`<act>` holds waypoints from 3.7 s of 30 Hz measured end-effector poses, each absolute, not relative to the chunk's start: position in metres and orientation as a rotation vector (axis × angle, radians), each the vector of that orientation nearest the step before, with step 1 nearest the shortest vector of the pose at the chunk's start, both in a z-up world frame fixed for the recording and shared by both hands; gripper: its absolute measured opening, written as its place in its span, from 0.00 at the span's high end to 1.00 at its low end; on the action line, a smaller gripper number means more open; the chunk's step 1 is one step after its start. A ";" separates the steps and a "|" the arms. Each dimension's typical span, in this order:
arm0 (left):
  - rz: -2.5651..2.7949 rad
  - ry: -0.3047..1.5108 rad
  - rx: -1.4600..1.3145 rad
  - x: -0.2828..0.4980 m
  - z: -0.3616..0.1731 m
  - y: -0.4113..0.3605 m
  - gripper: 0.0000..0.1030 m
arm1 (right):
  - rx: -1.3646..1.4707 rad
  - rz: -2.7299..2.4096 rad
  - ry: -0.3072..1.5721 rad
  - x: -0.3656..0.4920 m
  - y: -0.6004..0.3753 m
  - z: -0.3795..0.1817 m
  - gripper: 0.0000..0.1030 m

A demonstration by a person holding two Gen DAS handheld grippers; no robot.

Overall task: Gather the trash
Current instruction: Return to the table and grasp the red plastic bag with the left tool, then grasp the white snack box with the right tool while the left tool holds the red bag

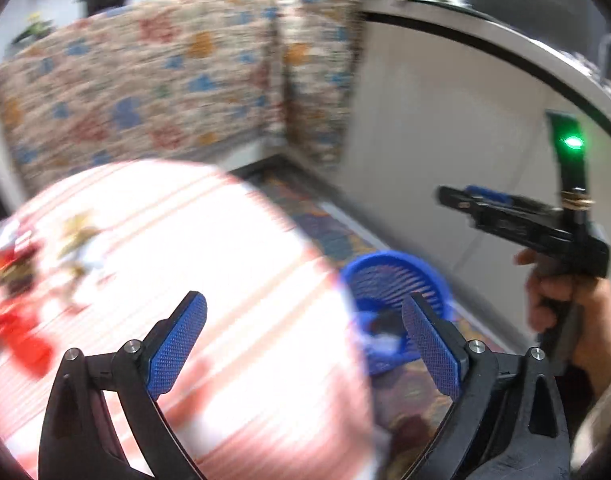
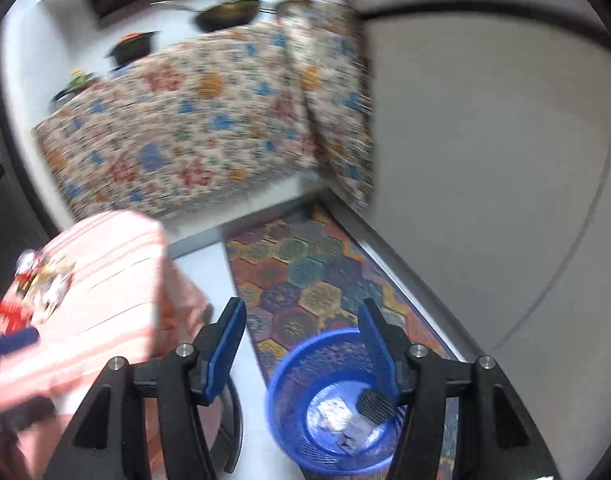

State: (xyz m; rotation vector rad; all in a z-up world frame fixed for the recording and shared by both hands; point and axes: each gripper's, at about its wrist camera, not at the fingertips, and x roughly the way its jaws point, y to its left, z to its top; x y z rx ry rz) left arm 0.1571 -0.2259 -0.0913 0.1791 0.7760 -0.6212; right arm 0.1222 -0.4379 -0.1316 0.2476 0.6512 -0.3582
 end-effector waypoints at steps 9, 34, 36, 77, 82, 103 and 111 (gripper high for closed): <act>-0.220 0.861 0.137 0.188 -0.133 -0.075 0.04 | 0.089 0.000 0.754 0.169 -0.262 -0.134 0.42; -0.089 0.936 0.016 0.213 -0.165 0.017 0.01 | -0.019 -0.018 0.896 0.266 -0.162 -0.186 0.36; -0.157 0.887 -0.045 0.214 -0.155 0.013 0.01 | -0.019 -0.018 0.896 0.266 -0.162 -0.186 0.36; -0.242 0.896 -0.053 0.212 -0.162 0.055 0.63 | 0.029 0.110 0.877 0.266 -0.154 -0.182 0.37; -0.253 0.902 -0.057 0.195 -0.163 0.061 0.63 | 0.009 0.217 0.811 0.284 -0.132 -0.163 0.40; -0.263 0.914 -0.070 0.179 -0.161 0.078 0.20 | 0.006 0.357 0.966 0.229 -0.076 -0.161 0.78; -0.183 0.918 -0.129 0.189 -0.162 0.084 0.20 | -0.093 0.327 0.905 0.227 -0.069 -0.158 0.61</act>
